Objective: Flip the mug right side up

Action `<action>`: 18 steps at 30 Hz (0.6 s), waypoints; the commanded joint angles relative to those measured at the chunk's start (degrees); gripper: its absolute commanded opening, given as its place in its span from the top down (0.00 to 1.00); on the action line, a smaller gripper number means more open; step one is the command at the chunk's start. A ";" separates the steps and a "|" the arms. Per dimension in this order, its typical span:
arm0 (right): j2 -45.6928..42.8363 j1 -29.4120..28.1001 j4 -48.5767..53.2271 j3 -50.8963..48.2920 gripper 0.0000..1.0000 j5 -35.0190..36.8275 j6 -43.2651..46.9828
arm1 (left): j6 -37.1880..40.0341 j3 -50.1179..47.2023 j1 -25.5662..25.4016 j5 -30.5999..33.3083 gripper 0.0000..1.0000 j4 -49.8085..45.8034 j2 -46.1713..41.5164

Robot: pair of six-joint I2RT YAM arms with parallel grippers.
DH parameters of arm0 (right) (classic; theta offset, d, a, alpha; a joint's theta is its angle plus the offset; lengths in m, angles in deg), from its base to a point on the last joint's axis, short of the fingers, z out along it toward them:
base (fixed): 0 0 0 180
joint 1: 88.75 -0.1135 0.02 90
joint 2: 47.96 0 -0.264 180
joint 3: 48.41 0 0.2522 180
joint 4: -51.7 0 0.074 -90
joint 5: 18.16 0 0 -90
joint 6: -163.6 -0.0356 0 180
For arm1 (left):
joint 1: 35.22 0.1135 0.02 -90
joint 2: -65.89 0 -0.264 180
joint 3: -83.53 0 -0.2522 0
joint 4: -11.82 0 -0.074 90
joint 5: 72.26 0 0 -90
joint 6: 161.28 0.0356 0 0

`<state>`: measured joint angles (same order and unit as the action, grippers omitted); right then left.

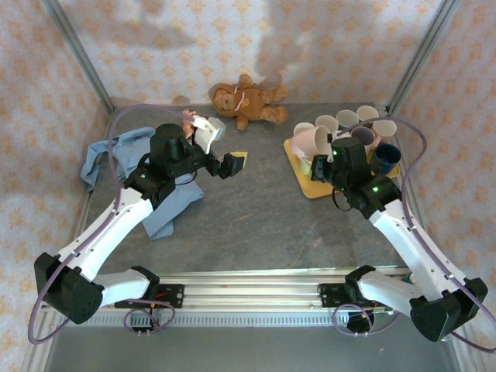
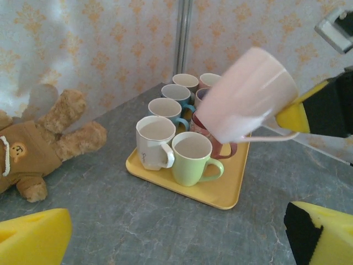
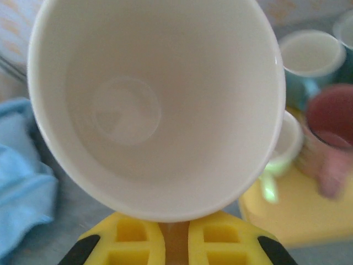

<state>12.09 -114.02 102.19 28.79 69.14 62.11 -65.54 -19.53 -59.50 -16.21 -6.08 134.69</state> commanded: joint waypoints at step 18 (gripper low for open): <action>11.60 1.44 27.32 5.74 1.00 13.07 -6.25 | 1.76 -6.86 0.27 6.64 0.00 0.29 -1.07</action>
<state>23.48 -113.39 128.42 33.19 78.41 57.54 -63.31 -25.06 -59.50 -12.17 -7.31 134.66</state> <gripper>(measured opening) 0.102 0.998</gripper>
